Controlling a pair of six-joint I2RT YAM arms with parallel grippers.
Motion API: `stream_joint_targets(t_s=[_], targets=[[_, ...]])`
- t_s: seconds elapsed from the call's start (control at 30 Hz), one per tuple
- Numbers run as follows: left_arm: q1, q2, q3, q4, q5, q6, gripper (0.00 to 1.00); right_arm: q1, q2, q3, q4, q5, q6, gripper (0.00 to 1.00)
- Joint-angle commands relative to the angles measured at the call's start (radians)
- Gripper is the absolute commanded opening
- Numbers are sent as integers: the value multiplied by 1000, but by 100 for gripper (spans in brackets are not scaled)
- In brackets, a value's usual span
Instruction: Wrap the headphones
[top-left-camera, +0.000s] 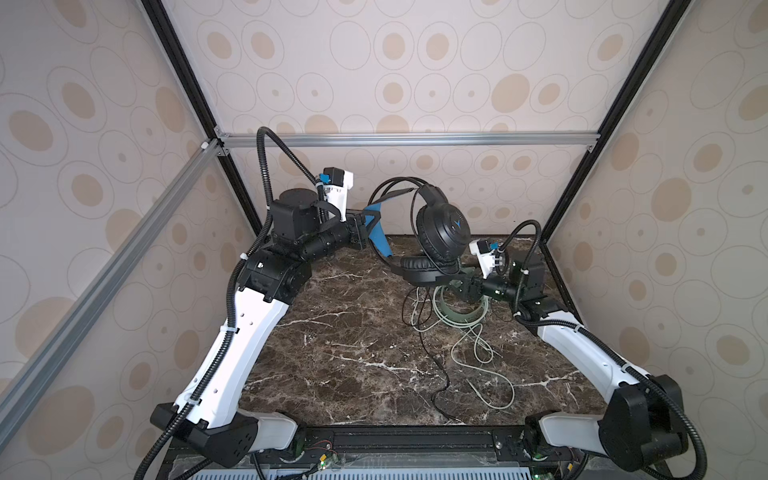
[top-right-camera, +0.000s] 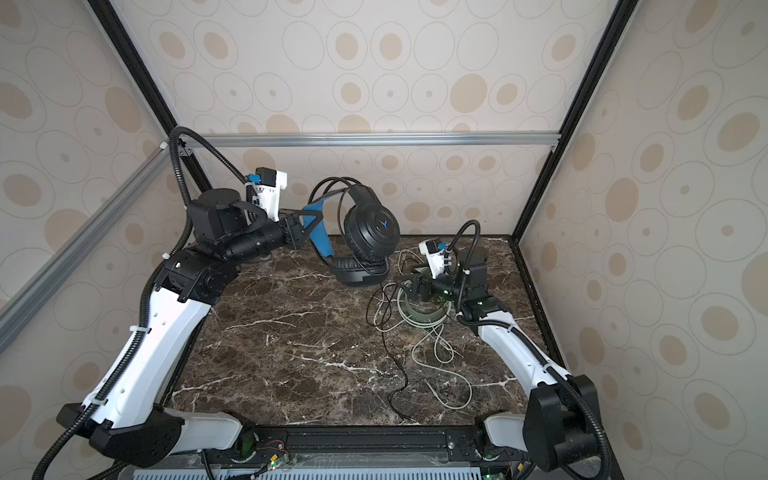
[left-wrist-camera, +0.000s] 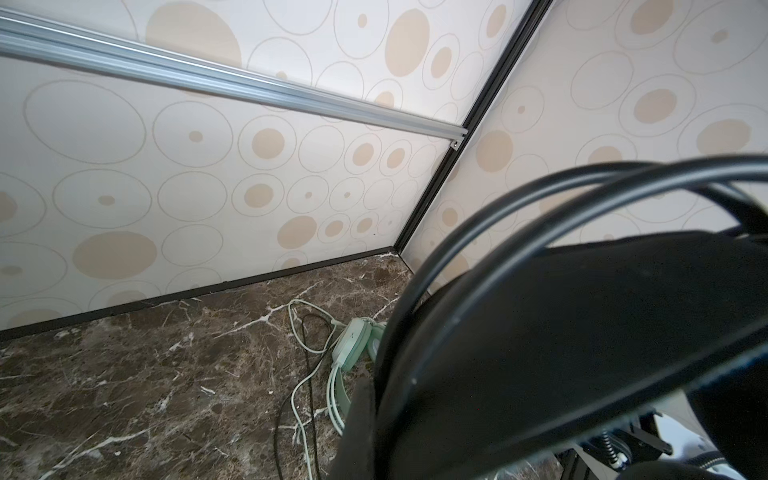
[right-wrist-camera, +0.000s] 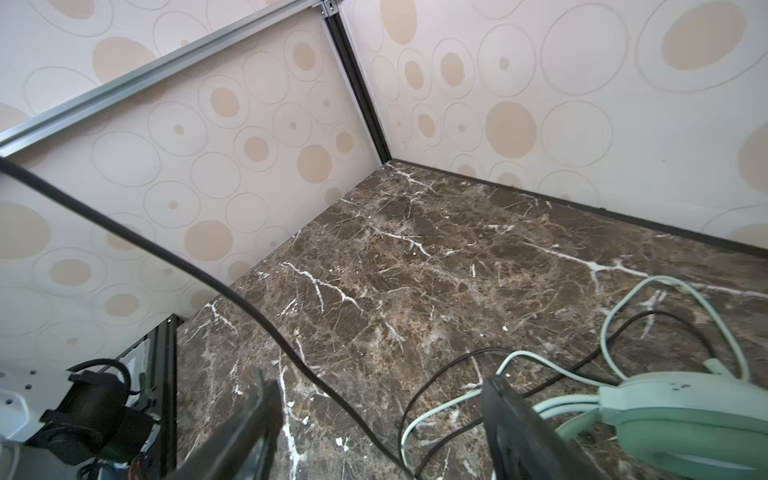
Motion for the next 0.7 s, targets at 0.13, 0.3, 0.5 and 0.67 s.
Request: stream_joint_targets(t_s=[0.13,0.3,0.5,0.67], targets=[[-7,-12,36,94,22,-88,0,15,55,-7,112,-78,22,77],[-7,11,76,68,3,-71,0,36,100,-5,91,-120,-15,77],[-7,6,79,64,2,-69,0,80,146,-1,112,-91,-34,76],[-6,5,75,82,2,-81,0,107,220,12,189,-83,10,75]])
